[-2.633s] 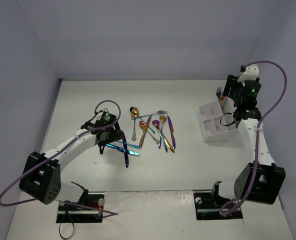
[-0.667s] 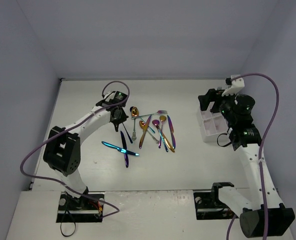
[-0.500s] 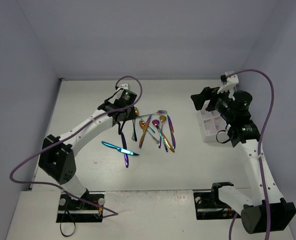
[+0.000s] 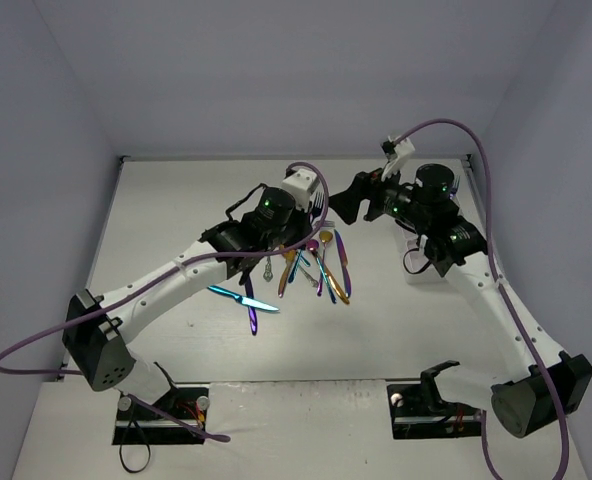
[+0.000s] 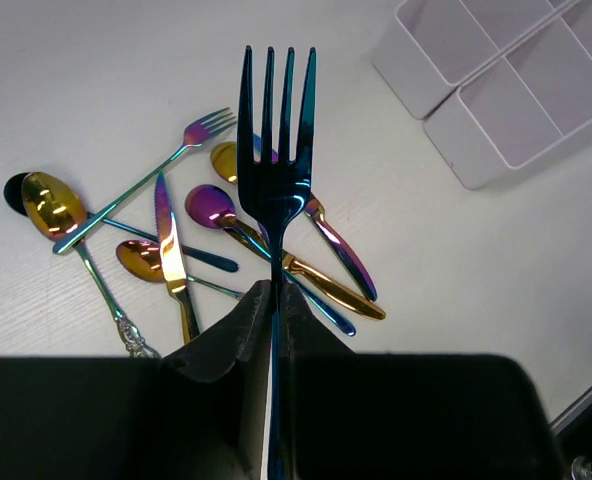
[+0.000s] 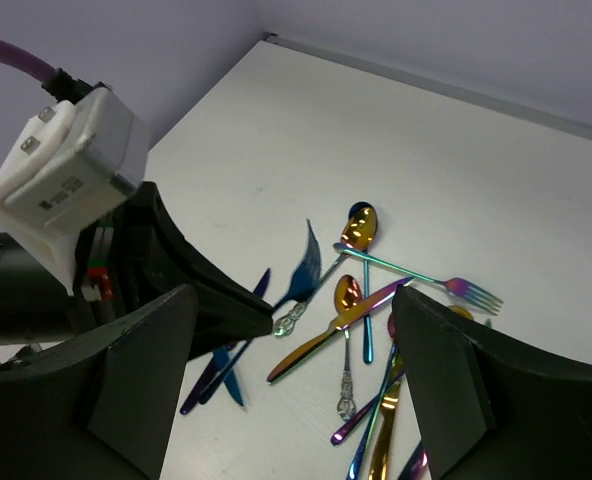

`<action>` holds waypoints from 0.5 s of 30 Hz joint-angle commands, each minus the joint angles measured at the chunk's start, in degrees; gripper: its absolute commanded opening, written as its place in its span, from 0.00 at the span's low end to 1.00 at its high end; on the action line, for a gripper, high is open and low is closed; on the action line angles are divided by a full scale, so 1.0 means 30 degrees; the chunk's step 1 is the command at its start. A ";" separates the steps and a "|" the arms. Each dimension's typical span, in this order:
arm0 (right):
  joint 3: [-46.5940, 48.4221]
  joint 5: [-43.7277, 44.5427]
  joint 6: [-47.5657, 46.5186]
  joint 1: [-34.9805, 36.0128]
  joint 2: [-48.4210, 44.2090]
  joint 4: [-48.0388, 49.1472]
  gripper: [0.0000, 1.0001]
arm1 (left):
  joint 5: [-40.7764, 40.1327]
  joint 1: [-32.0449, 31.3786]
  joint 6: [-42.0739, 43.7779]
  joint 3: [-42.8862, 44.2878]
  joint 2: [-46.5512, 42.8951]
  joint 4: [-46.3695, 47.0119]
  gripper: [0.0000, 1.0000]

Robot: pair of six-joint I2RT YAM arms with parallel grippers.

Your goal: Sort the eating utensils into containers

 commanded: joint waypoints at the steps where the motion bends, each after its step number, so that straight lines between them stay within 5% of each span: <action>1: 0.1058 0.0701 0.0084 0.1073 0.0591 0.1282 0.75 | 0.0571 -0.0581 0.1500 0.1273 -0.1039 0.1680 0.00; 8: 0.0870 0.1968 -0.0383 0.2190 0.1234 0.1281 0.71 | 0.1109 -0.0881 0.1483 0.0796 -0.1858 0.2089 0.00; 15: 0.0643 0.2042 -0.0546 0.2613 0.1666 0.1283 0.55 | 0.1739 -0.0909 0.1224 0.0541 -0.2102 0.2483 0.00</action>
